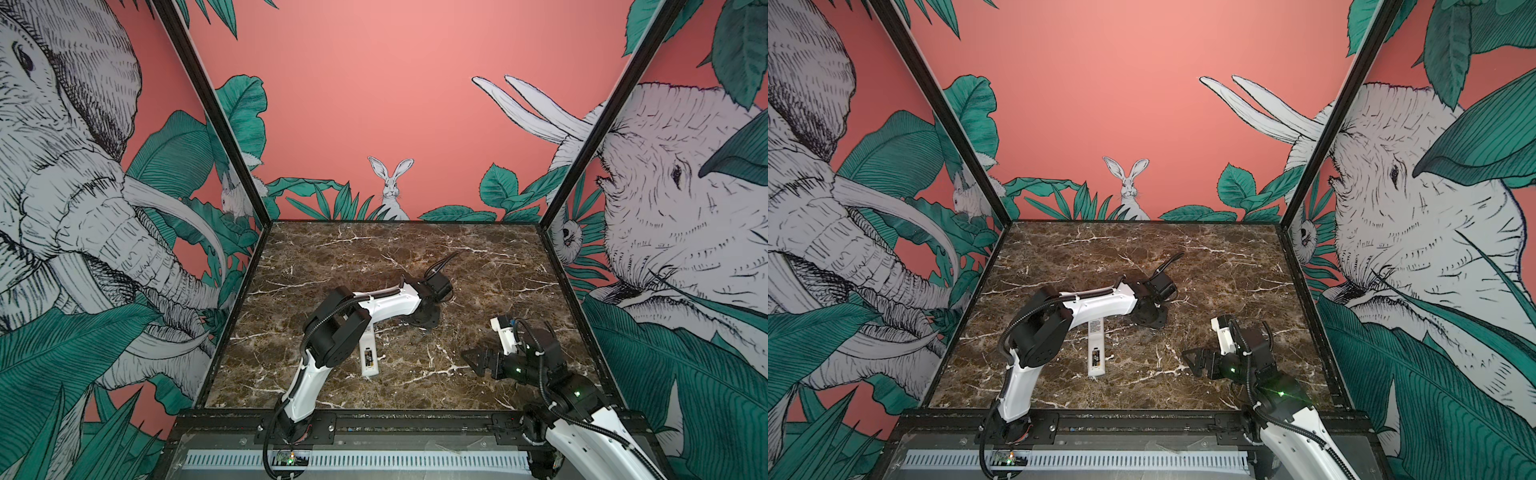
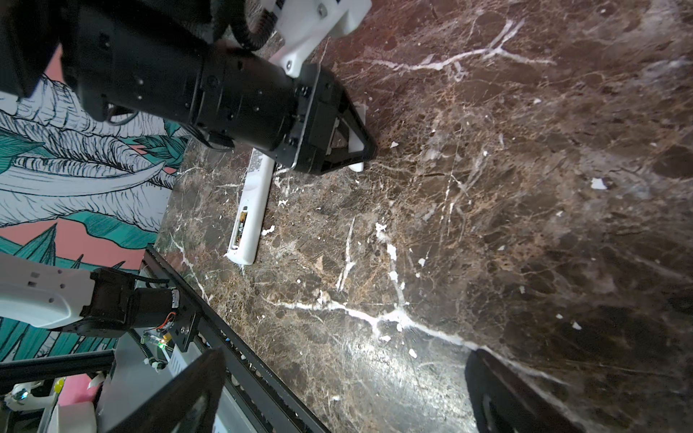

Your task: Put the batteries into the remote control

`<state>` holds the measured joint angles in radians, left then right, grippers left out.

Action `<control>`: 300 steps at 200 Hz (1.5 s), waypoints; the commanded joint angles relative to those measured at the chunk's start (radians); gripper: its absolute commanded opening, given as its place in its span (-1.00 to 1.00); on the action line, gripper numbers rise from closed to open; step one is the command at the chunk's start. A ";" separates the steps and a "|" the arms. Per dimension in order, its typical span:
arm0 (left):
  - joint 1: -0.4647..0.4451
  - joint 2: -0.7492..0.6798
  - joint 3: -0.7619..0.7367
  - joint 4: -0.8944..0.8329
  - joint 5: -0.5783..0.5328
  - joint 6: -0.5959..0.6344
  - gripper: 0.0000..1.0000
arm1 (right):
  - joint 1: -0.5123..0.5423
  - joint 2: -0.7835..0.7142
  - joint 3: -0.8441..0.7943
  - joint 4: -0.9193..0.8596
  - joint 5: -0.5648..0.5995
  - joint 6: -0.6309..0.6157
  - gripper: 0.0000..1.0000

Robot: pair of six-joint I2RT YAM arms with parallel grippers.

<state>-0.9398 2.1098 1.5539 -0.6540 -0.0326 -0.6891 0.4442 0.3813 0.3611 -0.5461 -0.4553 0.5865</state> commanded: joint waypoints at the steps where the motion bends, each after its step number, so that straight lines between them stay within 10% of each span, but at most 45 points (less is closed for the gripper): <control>1: 0.004 0.032 0.011 -0.050 -0.019 -0.087 -0.59 | 0.000 0.000 -0.007 0.016 -0.018 -0.020 0.99; 103: 0.005 0.045 0.016 -0.008 -0.030 -0.071 -0.12 | 0.000 0.217 0.011 0.081 0.060 -0.017 0.98; 188: 0.091 -0.286 -0.238 0.180 -0.090 0.084 0.79 | 0.000 0.098 -0.124 0.259 0.179 0.234 0.98; 300: 0.408 -0.787 -0.621 0.030 0.087 0.255 0.99 | 0.198 0.817 0.273 0.185 0.390 0.111 0.98</control>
<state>-0.5407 1.4105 1.0000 -0.5331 -0.0002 -0.4770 0.5880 1.1290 0.5446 -0.3679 -0.1589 0.7139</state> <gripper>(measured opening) 0.992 0.989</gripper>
